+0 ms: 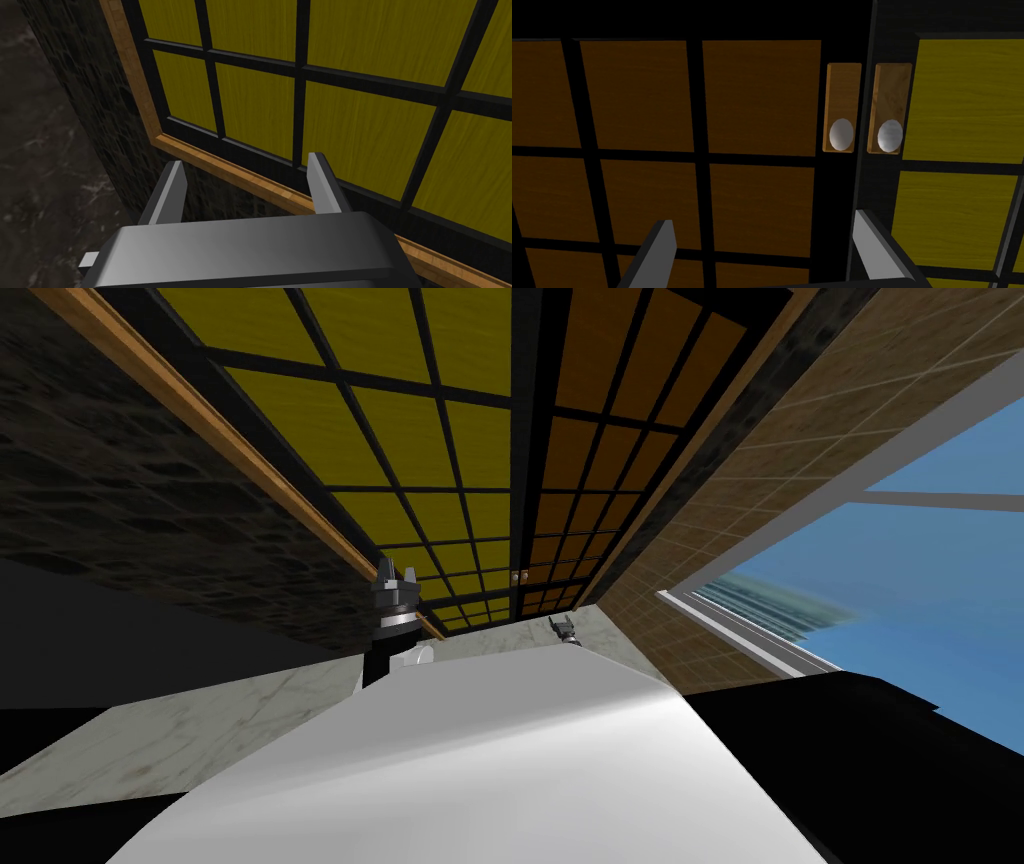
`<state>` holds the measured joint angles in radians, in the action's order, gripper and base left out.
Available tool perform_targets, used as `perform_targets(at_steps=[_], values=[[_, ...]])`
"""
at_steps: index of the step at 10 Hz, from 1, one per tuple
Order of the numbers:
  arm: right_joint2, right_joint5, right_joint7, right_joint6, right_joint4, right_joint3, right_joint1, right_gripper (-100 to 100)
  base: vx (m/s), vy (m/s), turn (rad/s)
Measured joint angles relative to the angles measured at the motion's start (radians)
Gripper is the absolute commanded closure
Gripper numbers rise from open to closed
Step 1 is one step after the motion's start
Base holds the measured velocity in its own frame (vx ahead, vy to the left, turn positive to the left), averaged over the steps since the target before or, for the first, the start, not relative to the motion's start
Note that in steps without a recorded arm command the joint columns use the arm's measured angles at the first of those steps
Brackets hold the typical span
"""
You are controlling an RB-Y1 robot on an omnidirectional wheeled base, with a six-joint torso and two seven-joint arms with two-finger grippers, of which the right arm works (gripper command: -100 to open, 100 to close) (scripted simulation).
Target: Pull the door open
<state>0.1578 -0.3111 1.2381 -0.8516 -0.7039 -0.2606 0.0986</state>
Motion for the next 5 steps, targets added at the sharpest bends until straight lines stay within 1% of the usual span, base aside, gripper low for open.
perform_targets(at_steps=[1, 2, 3, 4, 5], values=[[0.004, 0.006, 0.006, 0.006, 0.018, -0.019, 0.001, -100, -0.175, -0.061, 0.031], [0.014, 0.013, 0.011, 0.005, 0.036, -0.037, 0.009, -100, -0.186, -0.073, 0.032], [0.027, 0.023, 0.023, -0.016, 0.099, -0.061, -0.006, -100, -0.116, -0.046, 0.016], [0.024, 0.022, 0.018, 0.001, 0.051, -0.063, 0.029, -100, -0.104, -0.030, 0.038], [0.032, 0.027, 0.012, 0.014, 0.042, -0.077, 0.047, -100, -0.115, -0.061, 0.053]])
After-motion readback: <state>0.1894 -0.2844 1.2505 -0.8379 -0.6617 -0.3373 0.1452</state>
